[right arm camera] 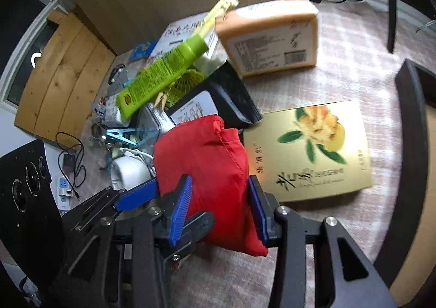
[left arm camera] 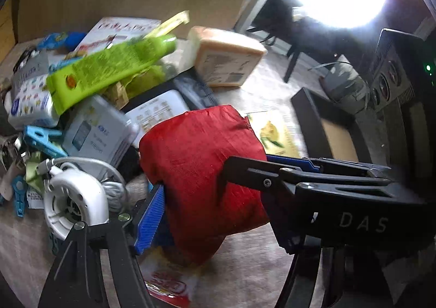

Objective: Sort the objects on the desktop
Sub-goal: 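Close the right tool on the red cloth pouch and lift it, then carry the red pouch to the dark-framed tray and open the right tool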

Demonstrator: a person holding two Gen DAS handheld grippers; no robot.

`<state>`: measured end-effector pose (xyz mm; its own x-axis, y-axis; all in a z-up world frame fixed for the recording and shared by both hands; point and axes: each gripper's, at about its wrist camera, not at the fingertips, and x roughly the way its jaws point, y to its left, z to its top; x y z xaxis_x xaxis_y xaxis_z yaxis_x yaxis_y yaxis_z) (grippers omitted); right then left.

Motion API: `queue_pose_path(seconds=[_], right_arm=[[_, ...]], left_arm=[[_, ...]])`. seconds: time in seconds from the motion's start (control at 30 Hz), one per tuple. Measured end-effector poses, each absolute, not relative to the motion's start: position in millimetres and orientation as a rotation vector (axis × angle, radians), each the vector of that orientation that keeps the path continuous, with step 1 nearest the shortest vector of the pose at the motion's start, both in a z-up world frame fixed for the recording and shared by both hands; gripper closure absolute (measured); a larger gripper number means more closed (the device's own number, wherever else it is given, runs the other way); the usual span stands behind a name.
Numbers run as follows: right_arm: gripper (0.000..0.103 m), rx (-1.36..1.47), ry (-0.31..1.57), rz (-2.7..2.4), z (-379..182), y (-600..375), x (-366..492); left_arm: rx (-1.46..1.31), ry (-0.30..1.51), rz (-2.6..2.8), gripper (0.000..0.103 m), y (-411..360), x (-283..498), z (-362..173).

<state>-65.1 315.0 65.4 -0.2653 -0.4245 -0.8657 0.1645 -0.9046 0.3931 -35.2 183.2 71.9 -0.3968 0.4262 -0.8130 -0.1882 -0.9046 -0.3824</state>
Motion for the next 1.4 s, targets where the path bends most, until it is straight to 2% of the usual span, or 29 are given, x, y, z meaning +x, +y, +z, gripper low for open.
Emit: queue_pose_path(seconds=[0.4, 0.7, 0.9, 1.13, 1.27, 1.4], right_arm=[[0.062, 1.546, -0.402, -2.503, 128, 437, -9], [0.062, 1.603, -0.527, -2.688, 137, 537, 41], [0.062, 1.654, -0.588, -2.749, 131, 575, 65], [0.062, 1.619, -0.536, -2.843, 145, 579, 68], [0.062, 1.591, -0.464, -2.826, 149, 554, 59], [0.062, 1.555, -0.375, -2.761, 149, 513, 43]], left_arm=[[-1.288, -0.113, 2.182, 0.036, 315, -21, 125], [-1.241, -0.006, 2.008, 0.036, 426, 1, 129], [-1.245, 0.081, 1.934, 0.038, 469, 12, 125], [-1.210, 0.124, 1.975, 0.038, 451, 11, 137], [-1.240, 0.111, 2.041, 0.039, 413, 1, 135], [-1.281, 0.080, 2.125, 0.043, 361, -9, 134]])
